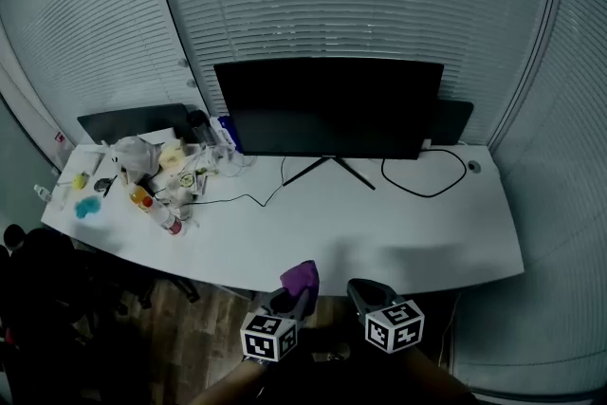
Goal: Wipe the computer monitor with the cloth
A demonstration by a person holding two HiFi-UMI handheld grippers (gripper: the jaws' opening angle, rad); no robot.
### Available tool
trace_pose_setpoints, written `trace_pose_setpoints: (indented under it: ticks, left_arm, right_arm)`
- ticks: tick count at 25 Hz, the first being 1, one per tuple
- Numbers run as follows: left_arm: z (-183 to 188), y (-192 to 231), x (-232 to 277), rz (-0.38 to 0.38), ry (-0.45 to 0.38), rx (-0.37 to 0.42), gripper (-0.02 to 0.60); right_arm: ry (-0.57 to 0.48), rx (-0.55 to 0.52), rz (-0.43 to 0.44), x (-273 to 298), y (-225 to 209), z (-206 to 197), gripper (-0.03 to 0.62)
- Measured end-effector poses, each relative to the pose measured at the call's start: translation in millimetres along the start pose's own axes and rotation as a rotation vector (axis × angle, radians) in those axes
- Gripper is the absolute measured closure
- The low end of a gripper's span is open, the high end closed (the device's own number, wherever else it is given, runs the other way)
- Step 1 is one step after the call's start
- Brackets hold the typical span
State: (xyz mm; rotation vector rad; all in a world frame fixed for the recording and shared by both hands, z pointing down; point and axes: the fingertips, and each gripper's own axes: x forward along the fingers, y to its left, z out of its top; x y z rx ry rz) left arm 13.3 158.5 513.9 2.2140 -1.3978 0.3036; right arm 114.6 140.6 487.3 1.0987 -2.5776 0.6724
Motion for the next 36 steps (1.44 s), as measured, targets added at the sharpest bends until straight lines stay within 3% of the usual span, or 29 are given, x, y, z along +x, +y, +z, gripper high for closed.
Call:
trace_pose_setpoints:
  ticks: [36]
  left_arm:
    - [0, -17, 28, -0.021, 0.024, -0.003, 0.509]
  right_arm:
    - [0.018, -0.005, -0.001, -1, -33, 0, 0.569]
